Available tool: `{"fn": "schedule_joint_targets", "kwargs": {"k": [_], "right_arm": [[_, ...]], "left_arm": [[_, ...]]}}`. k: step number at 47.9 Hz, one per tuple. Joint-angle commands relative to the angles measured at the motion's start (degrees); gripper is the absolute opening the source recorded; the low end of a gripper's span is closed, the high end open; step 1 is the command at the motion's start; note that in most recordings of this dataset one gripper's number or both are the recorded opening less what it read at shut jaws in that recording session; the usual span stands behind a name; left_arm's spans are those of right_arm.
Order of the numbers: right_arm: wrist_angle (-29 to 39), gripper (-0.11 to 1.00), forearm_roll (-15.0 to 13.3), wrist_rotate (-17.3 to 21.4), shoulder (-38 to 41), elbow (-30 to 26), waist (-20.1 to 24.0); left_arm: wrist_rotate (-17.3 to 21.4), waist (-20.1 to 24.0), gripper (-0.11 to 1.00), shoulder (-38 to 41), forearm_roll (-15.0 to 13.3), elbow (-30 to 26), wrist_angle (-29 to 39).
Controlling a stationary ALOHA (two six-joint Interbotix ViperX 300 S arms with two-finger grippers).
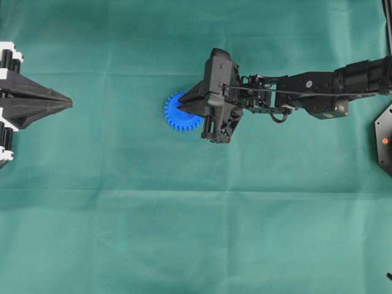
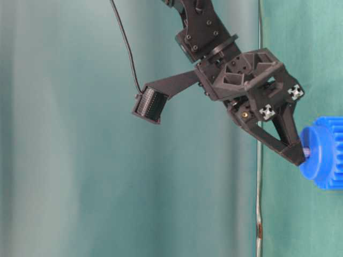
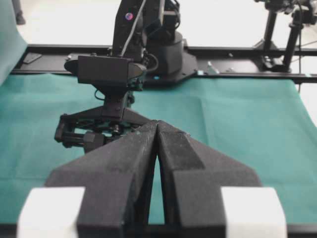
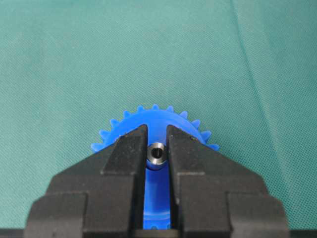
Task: Insert the shaft placed at a random location into the center hole of the medium gear at another random location.
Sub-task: 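Lower the shaft with the right gripper into the gear's center hole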
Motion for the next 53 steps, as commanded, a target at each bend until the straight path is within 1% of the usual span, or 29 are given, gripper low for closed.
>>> {"fn": "schedule_joint_targets", "kwargs": {"k": [1, 25, 31, 32, 34, 41, 42, 45, 47, 53], "right_arm": [[-0.8, 0.12, 0.2, 0.1, -0.9, -1.2, -0.2], [-1.3, 0.12, 0.1, 0.1, -0.8, -1.2, 0.4], [-1.3, 0.14, 0.1, 0.2, -0.8, -1.3, 0.5], [-1.3, 0.17, 0.1, 0.1, -0.8, -1.2, 0.5], [-1.4, 0.26, 0.2, 0.2, -0.9, -1.2, 0.5], [-2.5, 0.68, 0.2, 0.3, -0.9, -1.2, 0.5], [-2.8, 0.76, 0.2, 0.3, -0.8, -1.1, 0.5], [-3.4, 0.9, 0.2, 0.3, -0.9, -1.1, 0.6], [-3.6, 0.93, 0.2, 0.3, -0.8, -1.1, 0.5], [-3.6, 0.84, 0.2, 0.3, -0.9, -1.1, 0.5]], "left_arm": [[0.0, 0.1, 0.0, 0.4, 0.2, -0.8, -0.3], [0.0, 0.1, 0.0, 0.4, 0.2, -0.9, -0.3], [0.0, 0.1, 0.0, 0.4, 0.2, -0.8, -0.3], [0.0, 0.1, 0.0, 0.4, 0.2, -0.8, -0.3], [0.0, 0.1, 0.0, 0.4, 0.2, -0.8, -0.3], [0.0, 0.1, 0.0, 0.4, 0.2, -0.8, -0.3], [0.0, 0.1, 0.0, 0.4, 0.2, -0.8, -0.3], [0.0, 0.1, 0.0, 0.4, 0.2, -0.8, -0.3], [0.0, 0.1, 0.0, 0.4, 0.2, -0.8, -0.3], [0.0, 0.1, 0.0, 0.4, 0.2, -0.9, -0.3]]}}
